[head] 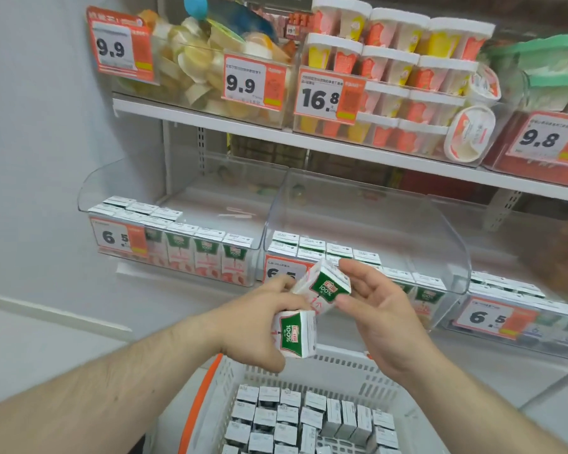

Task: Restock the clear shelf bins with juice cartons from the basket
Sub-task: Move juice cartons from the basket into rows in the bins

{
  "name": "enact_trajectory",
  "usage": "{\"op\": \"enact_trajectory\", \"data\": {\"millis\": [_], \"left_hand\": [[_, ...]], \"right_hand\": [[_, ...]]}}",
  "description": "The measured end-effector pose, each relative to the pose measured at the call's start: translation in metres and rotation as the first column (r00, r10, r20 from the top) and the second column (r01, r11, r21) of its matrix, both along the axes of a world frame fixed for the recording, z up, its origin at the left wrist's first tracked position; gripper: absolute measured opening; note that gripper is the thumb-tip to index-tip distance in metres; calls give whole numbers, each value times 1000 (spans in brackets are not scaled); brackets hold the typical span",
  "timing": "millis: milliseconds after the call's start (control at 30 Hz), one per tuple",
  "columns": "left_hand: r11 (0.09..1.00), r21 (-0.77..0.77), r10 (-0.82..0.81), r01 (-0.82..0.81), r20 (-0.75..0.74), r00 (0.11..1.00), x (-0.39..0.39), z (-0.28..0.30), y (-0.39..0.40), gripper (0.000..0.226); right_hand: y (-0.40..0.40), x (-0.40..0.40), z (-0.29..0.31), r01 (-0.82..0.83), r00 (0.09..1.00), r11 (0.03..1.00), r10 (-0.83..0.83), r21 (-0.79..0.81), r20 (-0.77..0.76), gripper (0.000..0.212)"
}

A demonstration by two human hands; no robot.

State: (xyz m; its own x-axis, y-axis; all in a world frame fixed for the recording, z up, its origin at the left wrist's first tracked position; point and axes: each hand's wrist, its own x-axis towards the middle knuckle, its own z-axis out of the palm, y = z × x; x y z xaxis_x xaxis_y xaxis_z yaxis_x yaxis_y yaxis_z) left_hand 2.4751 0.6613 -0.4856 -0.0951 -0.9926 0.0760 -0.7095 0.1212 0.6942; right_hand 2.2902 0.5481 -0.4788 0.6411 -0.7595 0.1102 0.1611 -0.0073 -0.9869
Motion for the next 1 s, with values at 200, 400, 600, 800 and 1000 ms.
{"op": "enact_trajectory", "data": {"millis": [200, 400, 600, 800, 1000], "left_hand": [[977, -187, 104, -105, -15, 994, 39, 6, 21, 49], [913, -273, 257, -304, -195, 947, 85, 28, 32, 61], [763, -175, 488, -622, -476, 732, 125, 19, 38, 60], [751, -29, 582, -659, -442, 683, 138, -5, 29, 50], [759, 42, 580, -650, -499, 644, 139, -3, 26, 47]], "right_hand": [[6, 57, 25, -189, 971, 976, 169, -107, -170, 70], [11, 145, 77, -99, 964, 783, -77, -614, -253, 11], [4, 250, 82, -161, 935, 641, -143, -751, -323, 11], [-36, 312, 51, -288, 772, 784, -150, -550, -618, 15], [-38, 319, 37, -474, 644, 860, 193, -189, -740, 12]]}}
